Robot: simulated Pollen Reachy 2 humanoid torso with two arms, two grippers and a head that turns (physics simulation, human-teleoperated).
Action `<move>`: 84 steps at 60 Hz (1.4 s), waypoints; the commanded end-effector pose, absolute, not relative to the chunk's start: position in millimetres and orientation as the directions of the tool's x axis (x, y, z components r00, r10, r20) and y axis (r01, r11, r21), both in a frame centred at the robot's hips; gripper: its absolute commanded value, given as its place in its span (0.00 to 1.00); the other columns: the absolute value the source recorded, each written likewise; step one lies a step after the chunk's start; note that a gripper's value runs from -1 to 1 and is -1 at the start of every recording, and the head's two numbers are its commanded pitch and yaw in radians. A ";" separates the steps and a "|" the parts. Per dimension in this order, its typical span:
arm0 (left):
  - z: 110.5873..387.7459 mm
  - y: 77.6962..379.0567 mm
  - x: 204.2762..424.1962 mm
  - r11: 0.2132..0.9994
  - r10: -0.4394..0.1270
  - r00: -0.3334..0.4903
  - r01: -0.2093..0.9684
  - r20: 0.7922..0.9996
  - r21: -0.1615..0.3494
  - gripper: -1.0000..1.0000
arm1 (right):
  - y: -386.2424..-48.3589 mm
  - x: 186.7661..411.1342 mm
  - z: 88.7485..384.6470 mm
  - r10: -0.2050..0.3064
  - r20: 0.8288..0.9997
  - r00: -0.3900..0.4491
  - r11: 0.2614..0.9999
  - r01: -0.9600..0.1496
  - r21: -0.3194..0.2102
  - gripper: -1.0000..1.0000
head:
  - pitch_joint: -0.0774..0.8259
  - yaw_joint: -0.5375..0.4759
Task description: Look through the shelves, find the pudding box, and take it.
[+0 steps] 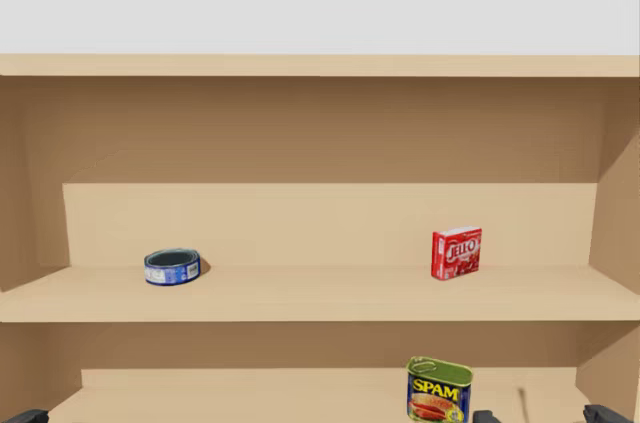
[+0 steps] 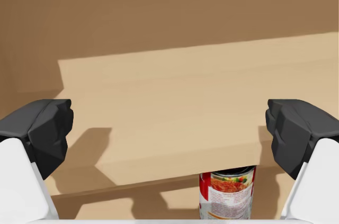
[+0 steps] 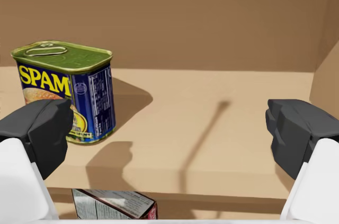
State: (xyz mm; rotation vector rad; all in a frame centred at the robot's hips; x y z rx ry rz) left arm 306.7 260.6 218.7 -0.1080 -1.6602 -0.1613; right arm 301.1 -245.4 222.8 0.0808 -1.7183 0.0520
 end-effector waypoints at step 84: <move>233.9 257.4 284.7 0.977 0.029 -0.181 0.211 0.983 0.010 0.00 | -238.3 275.7 233.4 -0.065 0.996 -0.062 0.980 -0.193 0.052 0.00 | 0.73 0.29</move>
